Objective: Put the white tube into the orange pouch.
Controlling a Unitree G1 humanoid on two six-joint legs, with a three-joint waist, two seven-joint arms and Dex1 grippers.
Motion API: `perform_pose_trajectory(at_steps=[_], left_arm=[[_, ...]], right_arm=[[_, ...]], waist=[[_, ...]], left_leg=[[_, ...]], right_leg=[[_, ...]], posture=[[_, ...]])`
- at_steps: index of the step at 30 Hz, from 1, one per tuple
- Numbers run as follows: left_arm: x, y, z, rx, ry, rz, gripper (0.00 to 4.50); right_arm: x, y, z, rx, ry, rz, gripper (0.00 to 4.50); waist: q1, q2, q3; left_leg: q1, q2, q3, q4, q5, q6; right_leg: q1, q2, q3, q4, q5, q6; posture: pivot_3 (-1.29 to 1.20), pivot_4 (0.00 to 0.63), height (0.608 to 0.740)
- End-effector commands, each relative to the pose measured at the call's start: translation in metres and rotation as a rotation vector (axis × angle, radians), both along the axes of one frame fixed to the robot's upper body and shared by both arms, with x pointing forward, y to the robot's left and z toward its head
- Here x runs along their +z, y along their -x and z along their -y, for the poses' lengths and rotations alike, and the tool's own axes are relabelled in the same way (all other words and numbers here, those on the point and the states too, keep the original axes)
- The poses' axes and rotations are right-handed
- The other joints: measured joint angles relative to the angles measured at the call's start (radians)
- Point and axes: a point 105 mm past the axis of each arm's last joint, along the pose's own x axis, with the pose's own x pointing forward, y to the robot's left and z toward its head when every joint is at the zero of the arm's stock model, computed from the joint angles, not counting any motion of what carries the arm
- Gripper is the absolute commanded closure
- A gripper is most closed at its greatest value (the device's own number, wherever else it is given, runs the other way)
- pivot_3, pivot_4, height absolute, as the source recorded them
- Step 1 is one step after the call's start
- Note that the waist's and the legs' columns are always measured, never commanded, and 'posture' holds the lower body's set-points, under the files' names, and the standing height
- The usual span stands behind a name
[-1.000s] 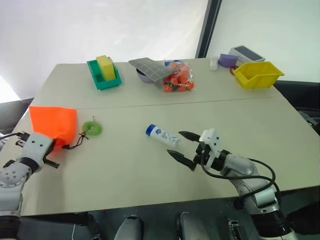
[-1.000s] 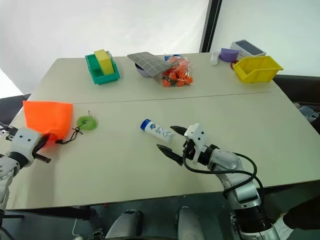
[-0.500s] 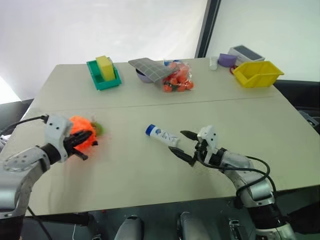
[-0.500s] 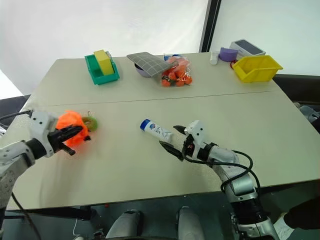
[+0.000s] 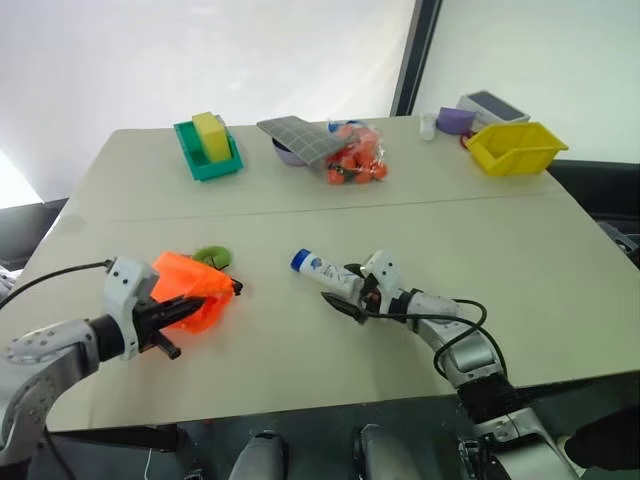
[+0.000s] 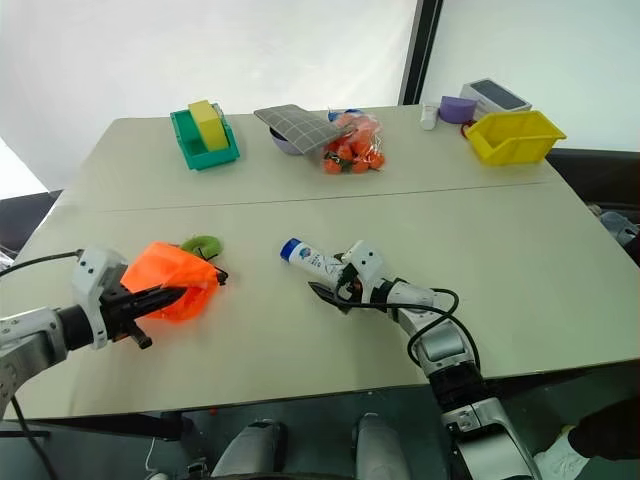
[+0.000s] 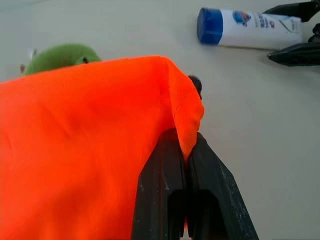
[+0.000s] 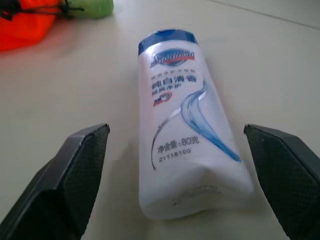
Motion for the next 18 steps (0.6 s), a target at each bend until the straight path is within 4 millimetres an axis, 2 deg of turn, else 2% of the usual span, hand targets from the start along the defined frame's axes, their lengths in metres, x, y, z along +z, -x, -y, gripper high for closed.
perform_pose_trajectory(at_steps=[1,3,5,7,15,18], left_arm=[[0.007,0.005,0.007,-0.030,0.000,0.048,4.44],[0.003,0.004,0.007,-0.012,0.018,0.049,4.50],[0.001,0.003,0.008,-0.004,0.025,0.049,4.50],[-0.002,0.004,0.010,-0.005,0.036,0.045,4.50],[-0.008,-0.001,0.018,0.005,0.072,0.051,4.50],[-0.006,-0.005,0.021,0.016,0.102,0.069,4.50]], right_arm=[[0.015,-0.003,-0.003,0.017,-0.023,0.066,0.00],[0.016,-0.004,-0.002,0.013,-0.026,0.073,0.55],[0.017,-0.005,-0.001,0.010,-0.027,0.081,1.28],[0.018,-0.005,0.000,0.014,-0.024,0.092,2.35],[0.020,-0.001,0.002,0.023,-0.012,0.117,2.35],[0.032,0.014,-0.002,0.105,-0.029,0.146,2.35]], waist=[[0.000,0.001,0.000],[0.000,0.000,0.000],[-0.001,0.000,0.000],[-0.002,0.000,0.000],[-0.002,0.000,0.000],[0.002,0.001,0.001]], left_leg=[[0.000,0.000,0.000,0.000,0.000,0.000],[0.001,0.000,0.000,0.000,0.000,0.000],[0.001,0.000,0.000,0.000,0.000,0.000],[0.001,0.000,0.000,0.000,0.000,0.000],[0.001,0.000,0.000,0.000,0.000,0.000],[0.001,0.000,0.000,0.000,0.000,0.000]], right_leg=[[0.001,0.000,0.000,0.000,0.000,0.001],[0.001,0.000,0.000,0.000,0.000,0.000],[0.001,0.000,0.000,0.000,0.000,0.000],[0.001,0.000,0.000,0.000,0.000,0.000],[0.001,0.000,0.000,0.000,0.000,0.000],[0.001,0.000,0.000,0.000,0.000,0.000]], posture=[[0.00,0.150,0.740],[0.00,0.150,0.740],[0.00,0.150,0.740],[0.00,0.150,0.740],[0.00,0.150,0.740],[0.00,0.150,0.740]])
